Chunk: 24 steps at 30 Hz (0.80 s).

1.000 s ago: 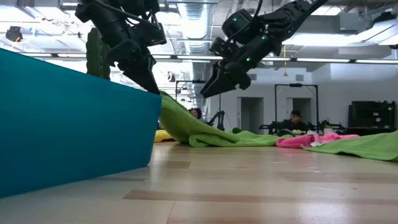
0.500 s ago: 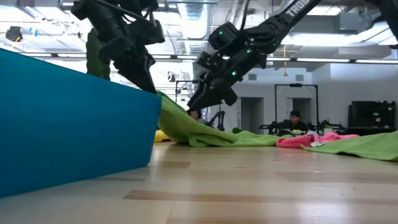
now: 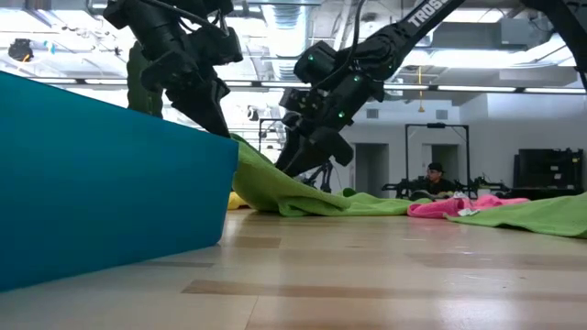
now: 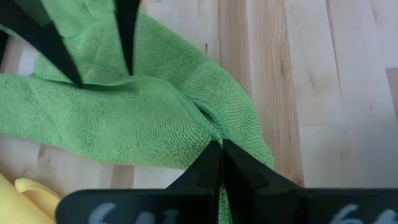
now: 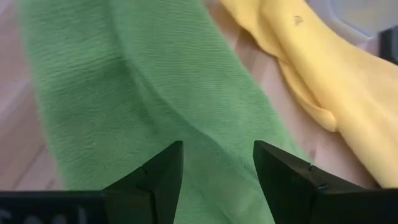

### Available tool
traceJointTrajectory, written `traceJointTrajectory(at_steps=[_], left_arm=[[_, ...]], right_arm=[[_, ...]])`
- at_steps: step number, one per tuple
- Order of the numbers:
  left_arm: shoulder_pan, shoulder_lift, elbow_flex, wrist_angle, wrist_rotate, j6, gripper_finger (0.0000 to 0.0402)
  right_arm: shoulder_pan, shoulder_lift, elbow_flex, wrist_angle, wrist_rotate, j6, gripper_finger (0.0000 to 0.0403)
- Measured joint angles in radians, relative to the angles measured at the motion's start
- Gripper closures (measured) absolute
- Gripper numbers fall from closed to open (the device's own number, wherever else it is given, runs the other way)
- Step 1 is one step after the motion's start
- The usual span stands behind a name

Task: Fold microfiber towels
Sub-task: Fold the top left green microfiber

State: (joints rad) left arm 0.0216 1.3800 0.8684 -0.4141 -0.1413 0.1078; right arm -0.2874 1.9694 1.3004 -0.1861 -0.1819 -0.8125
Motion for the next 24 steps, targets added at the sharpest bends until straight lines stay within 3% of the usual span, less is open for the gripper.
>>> traceJointTrajectory(at_steps=[17, 24], left_arm=[[-0.001, 0.0, 0.0, 0.006, 0.006, 0.003, 0.0398], [-0.001, 0.0, 0.0, 0.002, 0.005, 0.014, 0.0398]], right_arm=[[0.013, 0.048, 0.008, 0.017, -0.028, -0.032, 0.0186], [0.011, 0.026, 0.013, 0.017, 0.0, -0.026, 0.0256]])
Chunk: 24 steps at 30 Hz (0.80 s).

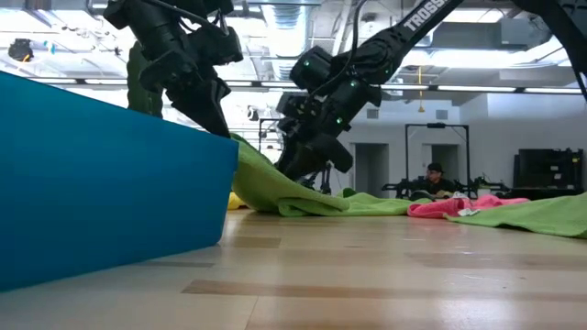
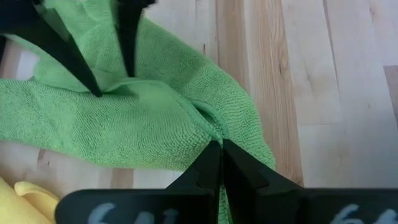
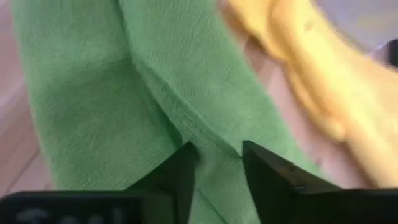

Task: Fold microfiber towels
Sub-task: Fold the top left green microfiber

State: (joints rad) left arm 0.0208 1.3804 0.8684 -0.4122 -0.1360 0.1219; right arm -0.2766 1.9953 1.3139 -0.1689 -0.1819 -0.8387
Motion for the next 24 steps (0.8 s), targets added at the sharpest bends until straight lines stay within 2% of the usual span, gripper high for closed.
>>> traceJointTrajectory(at_steps=[6, 8, 10, 15, 24], left_arm=[[0.0, 0.0, 0.0, 0.0, -0.001, 0.0, 0.0398], [0.0, 0.0, 0.0, 0.0, -0.001, 0.001, 0.0398], [0.0, 0.0, 0.0, 0.0, -0.001, 0.001, 0.0398], [0.001, 0.0, 0.0, -0.007, -0.029, 0.001, 0.0398], [0.001, 0.0, 0.0, -0.069, -0.106, 0.008, 0.0375]], right_arm=[[-0.007, -0.011, 0.001, -0.005, 0.001, 0.0, 0.0366], [-0.007, -0.011, 0.0, -0.006, 0.001, 0.0, 0.039], [-0.007, -0.011, 0.0, -0.009, 0.004, 0.011, 0.0388], [0.002, -0.011, 0.02, -0.042, 0.088, 0.045, 0.0395], [0.002, -0.073, 0.07, -0.112, 0.106, 0.09, 0.0398]])
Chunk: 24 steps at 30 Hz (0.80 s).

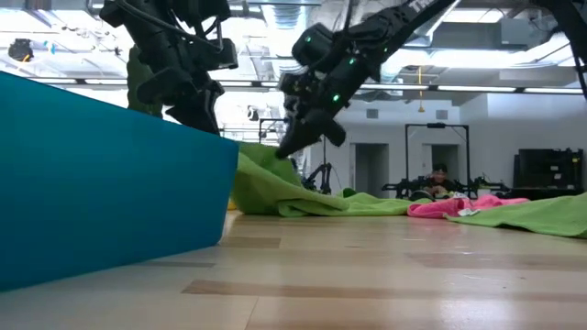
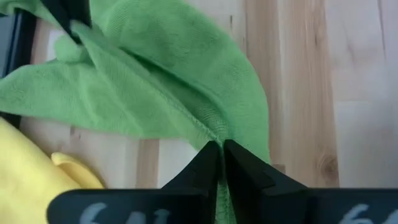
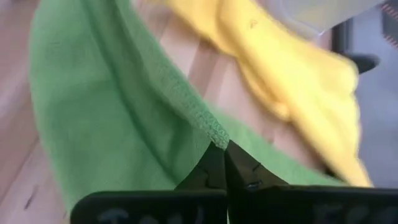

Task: Fold microfiber towels
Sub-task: Fold the top left green microfiber

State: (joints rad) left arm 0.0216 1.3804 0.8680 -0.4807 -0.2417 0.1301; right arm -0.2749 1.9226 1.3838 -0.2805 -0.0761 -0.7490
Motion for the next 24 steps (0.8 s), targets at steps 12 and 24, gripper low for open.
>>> traceJointTrajectory(at_steps=[12, 24], left_arm=[[0.037, 0.0, 0.0, -0.008, -0.047, -0.009, 0.0397], [0.04, -0.031, 0.039, -0.057, -0.206, 0.047, 0.0401]], right_arm=[[0.016, -0.11, 0.001, -0.057, 0.004, 0.069, 0.0397], [0.052, -0.217, 0.001, -0.15, 0.193, 0.097, 0.0398]])
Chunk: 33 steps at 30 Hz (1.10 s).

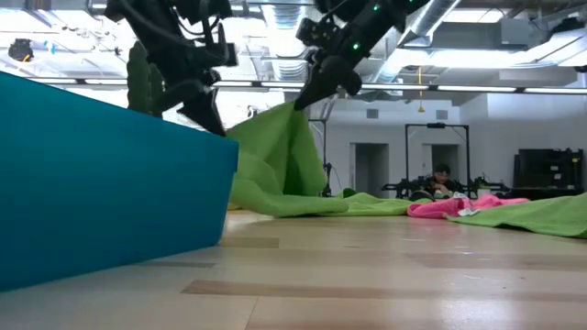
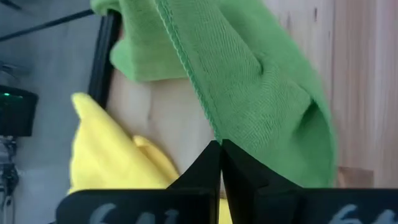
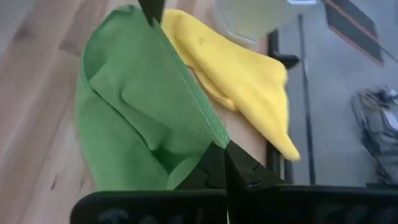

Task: Fold microfiber towels
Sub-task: Fold the top left green microfiber

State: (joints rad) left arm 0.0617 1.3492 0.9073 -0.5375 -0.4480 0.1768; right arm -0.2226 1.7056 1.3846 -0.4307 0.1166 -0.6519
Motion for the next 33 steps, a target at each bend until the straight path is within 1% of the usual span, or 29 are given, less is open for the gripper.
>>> traceJointTrajectory(at_steps=[3, 7, 11, 15, 17, 21, 23, 25, 26, 28, 30, 31, 32, 33], left_arm=[[-0.006, -0.02, 0.066, -0.057, -0.023, 0.004, 0.0401], [-0.016, -0.053, 0.159, -0.12, -0.055, 0.045, 0.0401], [-0.018, -0.067, 0.262, -0.21, -0.089, 0.084, 0.0401], [-0.018, -0.069, 0.368, -0.297, -0.118, 0.133, 0.0401], [-0.018, -0.07, 0.415, -0.367, -0.129, 0.16, 0.0401], [-0.017, -0.073, 0.504, -0.417, -0.132, 0.185, 0.0401], [-0.017, -0.069, 0.532, -0.445, -0.127, 0.183, 0.0401], [-0.017, -0.069, 0.541, -0.452, -0.099, 0.172, 0.0401], [-0.017, -0.07, 0.541, -0.452, -0.068, 0.156, 0.0401], [-0.009, -0.07, 0.53, -0.42, 0.046, 0.116, 0.0401], [0.002, -0.07, 0.489, -0.332, 0.179, 0.106, 0.0401], [0.005, -0.07, 0.462, -0.282, 0.227, 0.109, 0.0401], [0.009, -0.069, 0.43, -0.225, 0.258, 0.118, 0.04], [0.012, -0.069, 0.396, -0.162, 0.264, 0.124, 0.0397]], right_arm=[[-0.001, -0.045, -0.001, -0.029, 0.043, 0.046, 0.0397], [0.01, -0.109, -0.001, -0.06, 0.13, 0.093, 0.0397], [0.044, -0.167, 0.0, -0.081, 0.249, 0.132, 0.0397], [0.099, -0.219, 0.0, -0.091, 0.391, 0.161, 0.0396], [0.129, -0.246, 0.0, -0.107, 0.489, 0.165, 0.0396], [0.195, -0.277, 0.001, -0.118, 0.69, 0.178, 0.0395], [0.229, -0.291, -0.002, -0.162, 0.724, 0.187, 0.0395], [0.257, -0.298, 0.0, -0.155, 0.73, 0.211, 0.0395], [0.265, -0.305, 0.001, -0.161, 0.731, 0.223, 0.0395], [0.271, -0.309, 0.0, -0.173, 0.731, 0.236, 0.0395], [0.275, -0.302, 0.001, -0.173, 0.73, 0.246, 0.0395], [0.275, -0.302, -0.001, -0.186, 0.727, 0.252, 0.0395], [0.275, -0.298, -0.002, -0.193, 0.727, 0.258, 0.0395], [0.274, -0.295, 0.0, -0.189, 0.727, 0.262, 0.0395]])
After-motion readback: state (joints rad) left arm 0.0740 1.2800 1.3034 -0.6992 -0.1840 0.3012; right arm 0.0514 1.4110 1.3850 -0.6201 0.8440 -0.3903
